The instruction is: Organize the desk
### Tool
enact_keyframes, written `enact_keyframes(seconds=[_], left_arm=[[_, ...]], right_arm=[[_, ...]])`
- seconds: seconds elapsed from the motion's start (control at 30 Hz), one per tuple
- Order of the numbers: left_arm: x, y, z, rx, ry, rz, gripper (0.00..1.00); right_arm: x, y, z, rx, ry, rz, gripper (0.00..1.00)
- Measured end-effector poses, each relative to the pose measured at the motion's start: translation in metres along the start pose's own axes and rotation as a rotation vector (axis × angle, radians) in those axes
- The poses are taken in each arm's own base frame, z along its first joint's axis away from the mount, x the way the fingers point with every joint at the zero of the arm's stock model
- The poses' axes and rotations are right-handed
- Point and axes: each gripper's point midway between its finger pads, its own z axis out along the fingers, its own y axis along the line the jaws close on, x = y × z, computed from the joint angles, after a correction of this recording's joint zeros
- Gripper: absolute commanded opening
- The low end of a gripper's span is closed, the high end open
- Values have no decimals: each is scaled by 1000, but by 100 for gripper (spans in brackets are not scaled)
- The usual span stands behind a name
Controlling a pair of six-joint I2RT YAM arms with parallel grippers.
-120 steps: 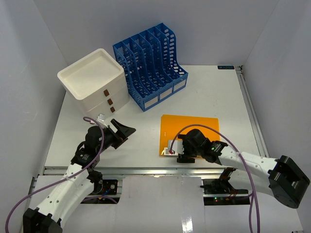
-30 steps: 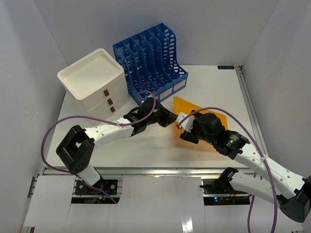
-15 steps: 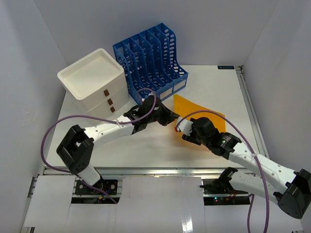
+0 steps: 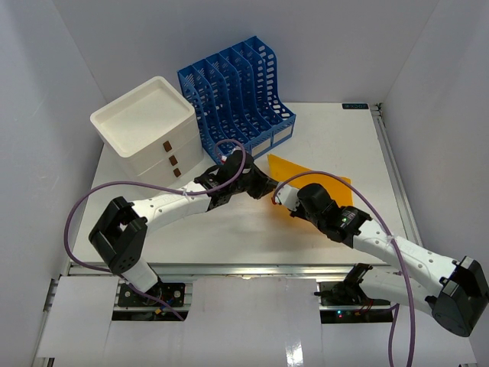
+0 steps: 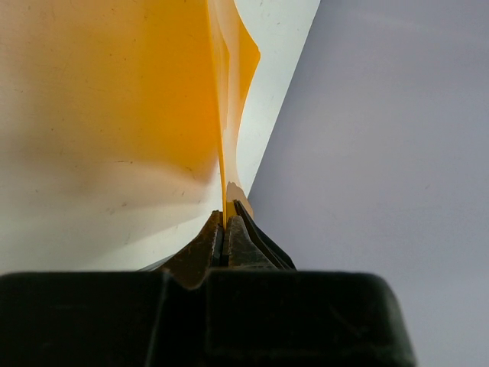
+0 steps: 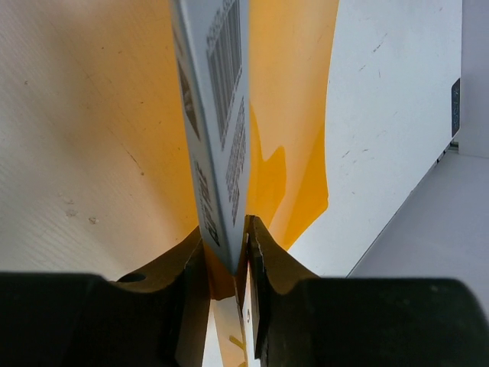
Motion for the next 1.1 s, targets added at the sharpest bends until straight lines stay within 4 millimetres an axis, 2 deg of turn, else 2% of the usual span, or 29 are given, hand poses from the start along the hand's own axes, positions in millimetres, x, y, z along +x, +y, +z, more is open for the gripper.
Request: enact_keyframes(seconds=[0.07,0.1,0.13,0.23,0.3,0.4,0.57,0.7,0.83,1.0,1.1], left_arm=[[0,-1,0,2,1,2,19],[0,-2,0,5,2,3,31],[1,-3,-1,12,7,10,48],[5,-17,-4,62,30,45,72],[7,-37,-9,125,44,76,86],[11,-71,-19,226,60,144,98],[11,-129,-44,392,42,279,98],[1,-179,-75,495,-49,413,98],[-26,-207,-128,536,-249,515,98],[-63,-229,-248,637,-569,555,98],[-77,-236,-314,701,-721,564,98]], right_arm=[[0,-1,-1,1,-4,-1,8],[0,-1,-1,1,-6,0,8],[-1,-3,-3,-3,-9,1,8],[-4,-17,-16,6,-37,31,8],[-12,-30,-28,32,-80,59,8],[-23,-52,-49,70,-149,91,8],[-46,-93,-89,150,-284,148,8],[-60,-110,-102,181,-349,167,8],[-74,-124,-97,192,-385,179,8],[-91,-135,-73,139,-404,196,8],[-108,-151,-65,117,-437,227,8]])
